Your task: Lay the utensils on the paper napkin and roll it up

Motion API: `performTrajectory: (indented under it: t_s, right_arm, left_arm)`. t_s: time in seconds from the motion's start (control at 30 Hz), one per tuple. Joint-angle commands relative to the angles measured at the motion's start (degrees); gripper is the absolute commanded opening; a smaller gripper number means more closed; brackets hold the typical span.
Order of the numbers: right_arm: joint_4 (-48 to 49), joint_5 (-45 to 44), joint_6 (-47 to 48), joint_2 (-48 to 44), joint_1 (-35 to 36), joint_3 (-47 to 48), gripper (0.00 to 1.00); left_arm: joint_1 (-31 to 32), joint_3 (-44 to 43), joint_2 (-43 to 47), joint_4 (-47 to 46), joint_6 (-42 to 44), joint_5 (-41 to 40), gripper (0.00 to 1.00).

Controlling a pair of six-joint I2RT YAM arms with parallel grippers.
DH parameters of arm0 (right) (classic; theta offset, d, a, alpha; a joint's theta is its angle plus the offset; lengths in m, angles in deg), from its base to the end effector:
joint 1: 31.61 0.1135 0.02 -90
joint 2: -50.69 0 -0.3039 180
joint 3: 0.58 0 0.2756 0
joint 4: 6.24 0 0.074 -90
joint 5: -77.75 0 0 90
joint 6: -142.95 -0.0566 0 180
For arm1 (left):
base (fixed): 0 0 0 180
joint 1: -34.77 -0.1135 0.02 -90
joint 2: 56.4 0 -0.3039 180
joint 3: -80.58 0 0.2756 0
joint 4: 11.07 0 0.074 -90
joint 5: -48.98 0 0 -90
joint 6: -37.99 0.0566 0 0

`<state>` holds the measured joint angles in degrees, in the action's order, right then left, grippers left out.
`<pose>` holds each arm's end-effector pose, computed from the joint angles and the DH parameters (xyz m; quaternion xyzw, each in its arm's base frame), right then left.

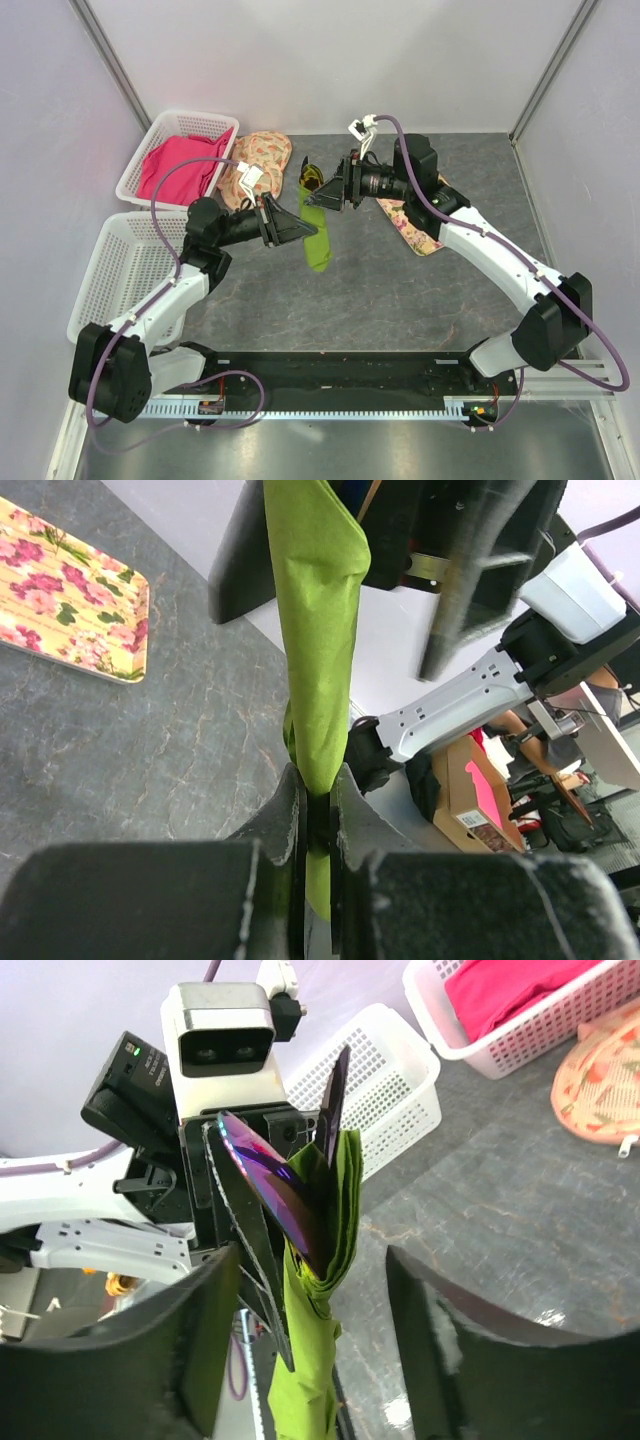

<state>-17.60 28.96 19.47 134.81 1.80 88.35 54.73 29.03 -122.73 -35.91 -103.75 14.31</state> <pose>0.2961 0.2400 0.4256 -0.2338 0.6987 0.5625 0.3751 0.2370 -0.1356 0.3401 0.1865 0.6446 -0.6393 0.3755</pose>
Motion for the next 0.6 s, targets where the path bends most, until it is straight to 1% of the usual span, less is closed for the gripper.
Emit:
performTrajectory:
  t_s: [0.0,0.07,0.2,0.3,0.37,0.4,0.43,0.57]
  right_arm:
    - [-0.15,1.06,2.18,-1.06,-0.36,-0.41,0.73]
    - [-2.52,0.98,3.50,-2.37,-0.45,-2.17,0.71]
    - [-2.88,1.24,5.00,-4.14,-0.45,-7.00,0.65]
    - [-2.88,2.03,5.00,-3.96,-0.45,-7.45,0.60]
    - [-2.71,2.12,5.26,-3.87,-0.54,-7.54,0.37]
    - [-2.01,2.21,5.17,-3.79,-0.45,-7.71,0.23]
    - [-1.66,2.21,5.26,-3.70,-0.45,-7.80,0.00]
    - [0.37,2.03,4.91,-3.43,-0.45,-7.80,0.01]
  left_arm:
    - [-0.37,-2.06,0.15,-2.40,0.86,-2.15,0.02]
    - [-0.54,-2.76,-0.65,-3.45,0.25,-2.59,0.02]
    - [-0.63,-4.17,-2.14,-5.12,-1.16,-2.95,0.02]
    - [-0.89,-4.70,-2.84,-5.48,-1.78,-3.21,0.02]
    - [-0.98,-4.87,-3.28,-5.66,-2.13,-3.47,0.02]
    - [-1.07,-5.05,-3.46,-5.83,-2.30,-3.48,0.02]
    - [-1.07,-5.05,-3.63,-6.44,-2.57,-3.48,0.02]
    - [-1.33,-4.96,-3.81,-6.97,-3.27,-3.65,0.02]
